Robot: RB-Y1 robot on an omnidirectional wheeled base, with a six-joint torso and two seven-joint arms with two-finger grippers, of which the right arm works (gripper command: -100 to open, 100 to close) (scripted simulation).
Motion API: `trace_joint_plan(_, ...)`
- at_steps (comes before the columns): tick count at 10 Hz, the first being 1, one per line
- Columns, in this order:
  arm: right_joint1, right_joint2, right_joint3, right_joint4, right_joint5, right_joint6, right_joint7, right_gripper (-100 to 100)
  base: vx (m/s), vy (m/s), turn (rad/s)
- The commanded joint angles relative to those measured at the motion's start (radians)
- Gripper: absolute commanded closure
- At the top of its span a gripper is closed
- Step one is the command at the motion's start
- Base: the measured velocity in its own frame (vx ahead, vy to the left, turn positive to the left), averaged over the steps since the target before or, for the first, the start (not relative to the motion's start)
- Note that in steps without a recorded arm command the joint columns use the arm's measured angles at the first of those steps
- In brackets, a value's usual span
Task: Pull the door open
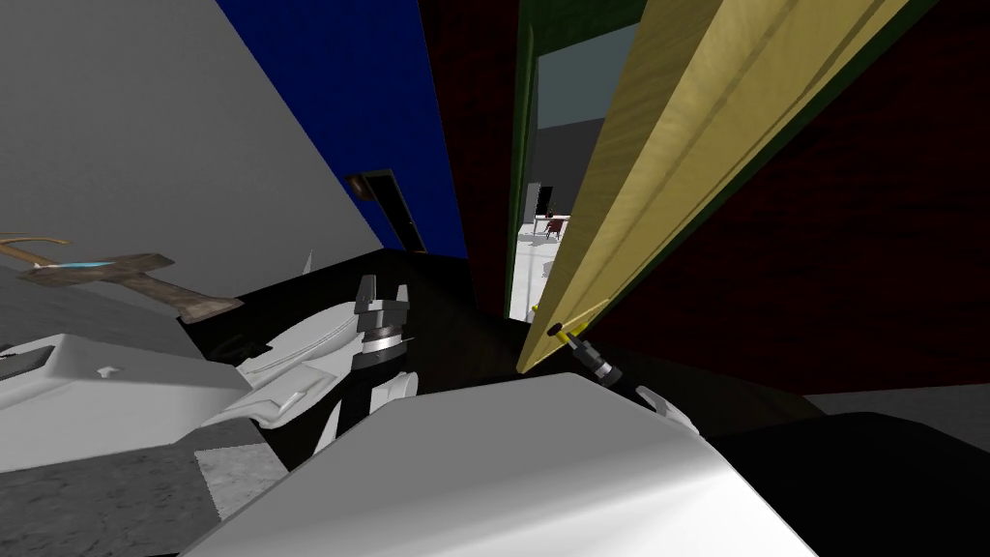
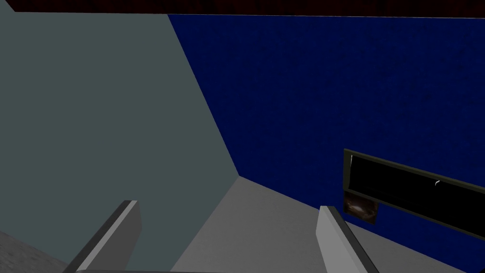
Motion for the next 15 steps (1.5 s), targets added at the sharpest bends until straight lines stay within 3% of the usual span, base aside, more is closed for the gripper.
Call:
trace_joint_plan(1, 0.011, 0.000, 0.011, 0.011, 0.009, -0.026, 0.001, 100, -0.002, 0.026, -0.114)
trace_joint_plan(4, 0.015, -0.002, 0.020, 0.019, 0.018, -0.048, 0.003, 100, -0.026, 0.000, -0.052)
trace_joint_plan(11, 0.015, -0.002, 0.020, 0.019, 0.018, -0.048, 0.003, 100, -0.008, -0.002, -0.009)
trace_joint_plan(13, 0.017, -0.004, 0.024, 0.023, 0.023, -0.060, 0.004, 100, -0.009, 0.007, -0.051)
trace_joint_plan(14, 0.005, -0.006, 0.025, 0.052, 0.022, -0.079, 0.002, -100, 0.026, 0.050, -0.179)
trace_joint_plan(15, 0.001, -0.006, 0.028, 0.068, 0.024, -0.093, 0.001, -100, 0.055, 0.071, -0.208)
